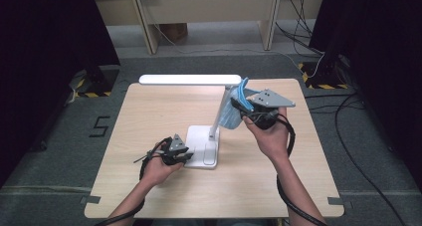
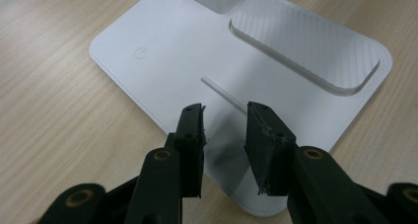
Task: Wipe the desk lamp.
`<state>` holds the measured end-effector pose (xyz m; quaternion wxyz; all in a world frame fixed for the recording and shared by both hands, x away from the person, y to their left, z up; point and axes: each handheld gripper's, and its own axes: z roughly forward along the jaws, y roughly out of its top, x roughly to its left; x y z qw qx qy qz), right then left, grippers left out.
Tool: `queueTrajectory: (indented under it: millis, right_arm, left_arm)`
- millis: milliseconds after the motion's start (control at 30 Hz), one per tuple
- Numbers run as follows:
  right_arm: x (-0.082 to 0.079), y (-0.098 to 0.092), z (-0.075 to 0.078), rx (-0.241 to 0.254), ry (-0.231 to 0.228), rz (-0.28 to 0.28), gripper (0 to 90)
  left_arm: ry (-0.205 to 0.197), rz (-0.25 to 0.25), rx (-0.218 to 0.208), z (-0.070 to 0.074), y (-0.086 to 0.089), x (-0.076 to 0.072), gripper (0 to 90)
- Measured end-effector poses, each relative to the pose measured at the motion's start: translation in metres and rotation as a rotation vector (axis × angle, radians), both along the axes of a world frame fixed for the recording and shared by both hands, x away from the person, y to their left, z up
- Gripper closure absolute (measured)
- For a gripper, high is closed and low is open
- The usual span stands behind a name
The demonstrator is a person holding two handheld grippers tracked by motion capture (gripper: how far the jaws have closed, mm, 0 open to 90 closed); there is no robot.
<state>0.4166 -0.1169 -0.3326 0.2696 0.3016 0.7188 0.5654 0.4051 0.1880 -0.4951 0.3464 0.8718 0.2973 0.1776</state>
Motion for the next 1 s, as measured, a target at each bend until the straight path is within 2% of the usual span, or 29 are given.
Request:
queueTrajectory:
  millis: [33, 133, 200, 333, 600, 1000]
  right_arm:
    - [0.002, -0.001, 0.0, -0.007, -0.005, -0.003, 79.9]
    - [0.005, -0.004, -0.002, 0.028, 0.004, -0.024, 79.8]
    - [0.007, -0.005, -0.001, 0.034, 0.0, -0.03, 79.8]
    - [0.008, -0.002, 0.0, 0.017, -0.01, -0.022, 79.8]
    - [0.01, 0.0, -0.005, 0.015, 0.003, -0.014, 79.8]
    - [0.011, 0.005, -0.021, 0.016, 0.025, -0.016, 79.9]
  left_arm:
    - [0.002, -0.002, -0.001, 0.0, 0.0, 0.0, 67.1]
    - [0.005, -0.002, -0.003, 0.0, 0.0, 0.001, 67.1]
    - [0.007, -0.004, 0.001, 0.0, 0.001, 0.001, 67.1]
    - [0.006, 0.002, -0.004, 0.0, 0.001, 0.001, 67.1]
    - [0.01, -0.001, 0.0, 0.0, 0.0, 0.001, 67.3]
    - [0.01, -0.005, 0.003, 0.001, 0.0, 0.002, 67.3]
